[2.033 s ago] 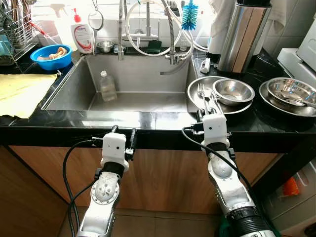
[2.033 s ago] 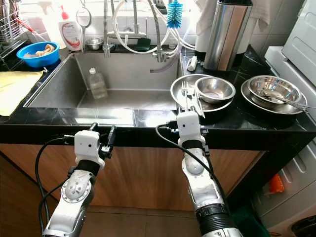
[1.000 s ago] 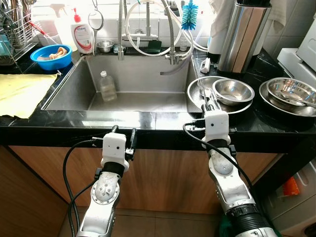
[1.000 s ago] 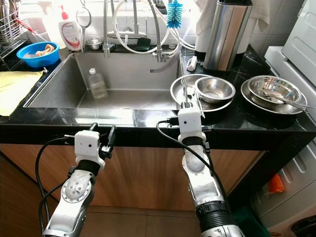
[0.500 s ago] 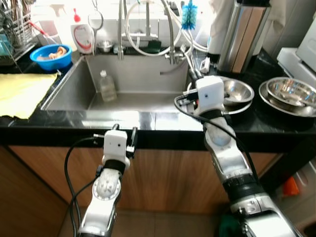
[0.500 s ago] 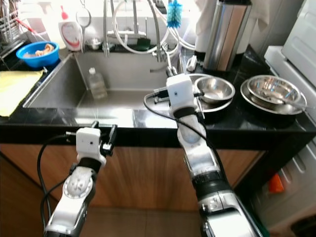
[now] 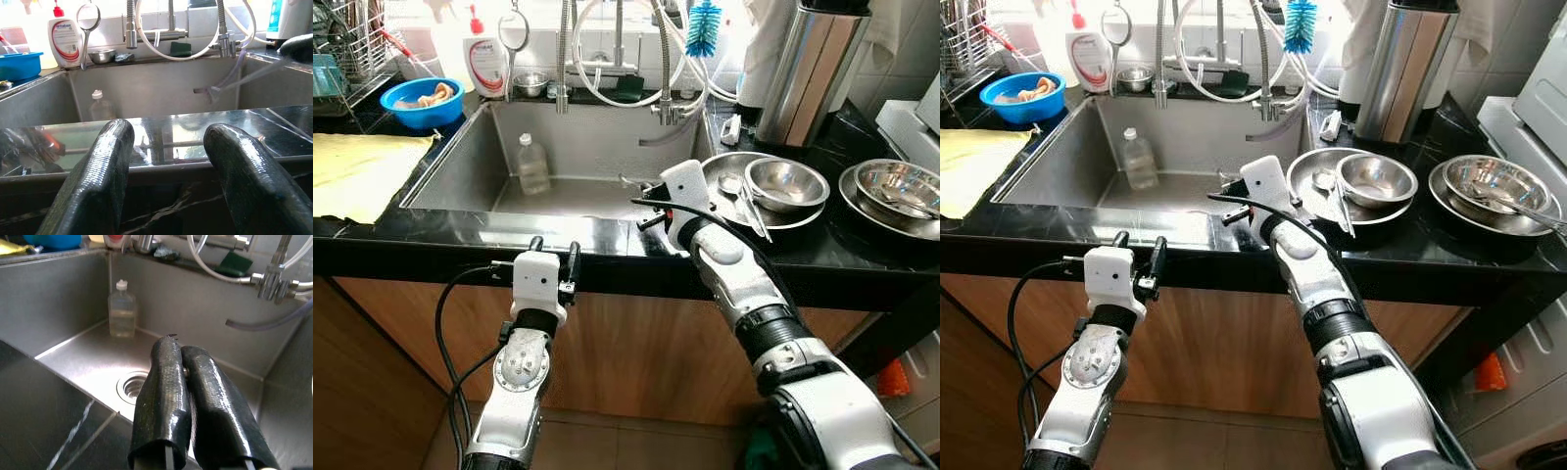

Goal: Kitchen organization

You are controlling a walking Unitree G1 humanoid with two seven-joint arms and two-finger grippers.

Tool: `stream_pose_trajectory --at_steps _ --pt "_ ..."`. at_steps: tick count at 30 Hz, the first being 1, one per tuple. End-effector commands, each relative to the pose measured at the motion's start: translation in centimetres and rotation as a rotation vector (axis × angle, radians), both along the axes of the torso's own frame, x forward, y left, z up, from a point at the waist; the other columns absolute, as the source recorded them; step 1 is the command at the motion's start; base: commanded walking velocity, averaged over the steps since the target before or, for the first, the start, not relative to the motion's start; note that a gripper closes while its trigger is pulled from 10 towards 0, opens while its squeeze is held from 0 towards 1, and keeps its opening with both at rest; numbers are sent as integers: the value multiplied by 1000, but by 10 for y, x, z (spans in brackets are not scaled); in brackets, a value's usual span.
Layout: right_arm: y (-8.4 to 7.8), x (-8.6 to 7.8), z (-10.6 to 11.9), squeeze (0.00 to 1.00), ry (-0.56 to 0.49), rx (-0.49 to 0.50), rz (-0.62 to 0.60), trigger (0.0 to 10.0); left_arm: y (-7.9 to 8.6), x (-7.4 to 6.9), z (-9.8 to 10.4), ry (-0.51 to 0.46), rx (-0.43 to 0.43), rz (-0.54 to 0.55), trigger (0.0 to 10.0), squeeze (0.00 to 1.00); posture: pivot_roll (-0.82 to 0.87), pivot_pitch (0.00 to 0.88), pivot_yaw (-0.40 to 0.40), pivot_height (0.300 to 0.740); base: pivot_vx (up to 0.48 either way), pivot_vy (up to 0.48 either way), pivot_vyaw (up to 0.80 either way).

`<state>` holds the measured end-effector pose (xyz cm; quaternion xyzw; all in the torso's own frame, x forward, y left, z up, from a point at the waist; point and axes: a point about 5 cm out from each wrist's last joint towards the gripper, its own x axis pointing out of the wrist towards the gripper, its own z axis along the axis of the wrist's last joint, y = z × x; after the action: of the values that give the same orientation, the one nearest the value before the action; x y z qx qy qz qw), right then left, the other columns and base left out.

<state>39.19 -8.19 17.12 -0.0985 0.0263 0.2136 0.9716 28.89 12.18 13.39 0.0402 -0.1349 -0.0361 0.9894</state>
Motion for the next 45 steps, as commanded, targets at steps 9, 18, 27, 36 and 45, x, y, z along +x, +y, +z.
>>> stream_pose_trajectory --at_steps 9,18,27,36,45 --pt "-5 1 -7 1000 47 6 -28 10000 -4 4 0 -2 19 -29 10000 0 -33 0 -5 740 0 0 0" --pt "-7 0 -1 0 -47 41 -71 10000 -5 3 -1 -2 24 -43 10000 0 -36 0 1 740 0 0 0" --pt "-8 -25 14 0 -327 152 -118 10000 -4 2 -1 2 21 -37 10000 0 -44 0 -1 740 0 0 0" --pt "-36 -72 -18 0 -400 108 -264 10000 -3 1 -2 11 19 -36 10000 0 -83 0 18 740 0 0 0" --pt "-53 -93 -45 0 -263 71 -362 10000 -9 -1 -6 28 12 -61 10000 0 -107 0 26 740 0 0 0"
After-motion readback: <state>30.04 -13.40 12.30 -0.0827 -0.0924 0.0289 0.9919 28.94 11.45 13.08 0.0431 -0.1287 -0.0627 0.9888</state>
